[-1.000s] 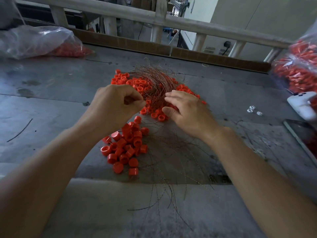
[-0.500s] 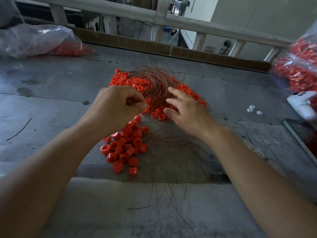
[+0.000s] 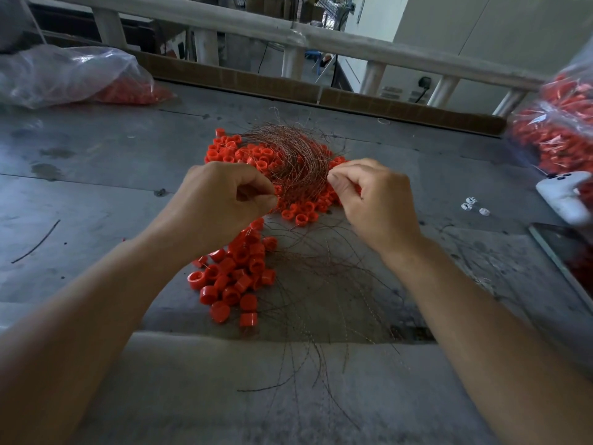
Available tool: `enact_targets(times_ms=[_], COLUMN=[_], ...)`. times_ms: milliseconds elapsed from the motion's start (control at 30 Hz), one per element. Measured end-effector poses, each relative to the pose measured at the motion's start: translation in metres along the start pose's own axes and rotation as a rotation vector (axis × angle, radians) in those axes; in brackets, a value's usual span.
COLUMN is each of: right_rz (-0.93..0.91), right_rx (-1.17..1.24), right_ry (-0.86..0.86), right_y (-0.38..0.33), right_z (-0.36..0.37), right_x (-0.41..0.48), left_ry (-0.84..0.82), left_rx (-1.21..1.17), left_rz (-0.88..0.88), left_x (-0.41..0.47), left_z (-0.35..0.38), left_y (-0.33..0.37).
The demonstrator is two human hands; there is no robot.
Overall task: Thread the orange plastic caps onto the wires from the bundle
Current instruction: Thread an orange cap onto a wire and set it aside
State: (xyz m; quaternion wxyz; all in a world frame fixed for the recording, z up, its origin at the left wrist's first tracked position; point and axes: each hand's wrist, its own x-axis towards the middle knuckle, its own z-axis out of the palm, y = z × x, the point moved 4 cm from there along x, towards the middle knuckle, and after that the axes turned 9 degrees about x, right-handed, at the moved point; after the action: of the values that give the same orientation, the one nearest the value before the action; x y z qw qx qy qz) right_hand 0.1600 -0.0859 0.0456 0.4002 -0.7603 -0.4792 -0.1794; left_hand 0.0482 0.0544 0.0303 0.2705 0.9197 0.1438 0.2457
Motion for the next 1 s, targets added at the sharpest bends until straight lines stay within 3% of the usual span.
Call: enact_targets(times_ms=[133, 233, 400, 467, 567, 667, 1000], right_rz=[-0.227, -0.379, -0.481, -0.466, -0.257, -0.12, -0.154], right_rx=[0.08, 0.108, 0.137, 0.215, 0.396, 0.393, 0.262], right_ry=[0.111, 0.086, 0.004, -0.031, -0.141, -0.216, -0.051], right_y=[-0.026, -0.043, -0.053, -0.055, -0.051, -0.045, -0.034], right_z=[-0.008, -0.002, 0.004, 0.004, 0.006, 0.008, -0.005], right_x=[-0.005, -0.012, -0.019, -0.019, -0.018, -0.019, -0.01], left_ry=[-0.095, -0.195, -0.232, -0.242, -0.27, -0.273, -0.188], left_rx=[-0.19, -0.406, -0.506, -0.547, -0.601, -0.682, -0.745], left_rz=[0.039, 0.064, 0.101, 0.087, 0.066, 0.017, -0.054], left_x=[-0.004, -0.008, -0.011, -0.011, -0.01, -0.01, -0.006], left_z=[0.0, 0.001, 0.0, -0.001, -0.001, -0.003, -0.006], left_y=[0.01, 0.018, 0.025, 0.025, 0.023, 0.019, 0.015])
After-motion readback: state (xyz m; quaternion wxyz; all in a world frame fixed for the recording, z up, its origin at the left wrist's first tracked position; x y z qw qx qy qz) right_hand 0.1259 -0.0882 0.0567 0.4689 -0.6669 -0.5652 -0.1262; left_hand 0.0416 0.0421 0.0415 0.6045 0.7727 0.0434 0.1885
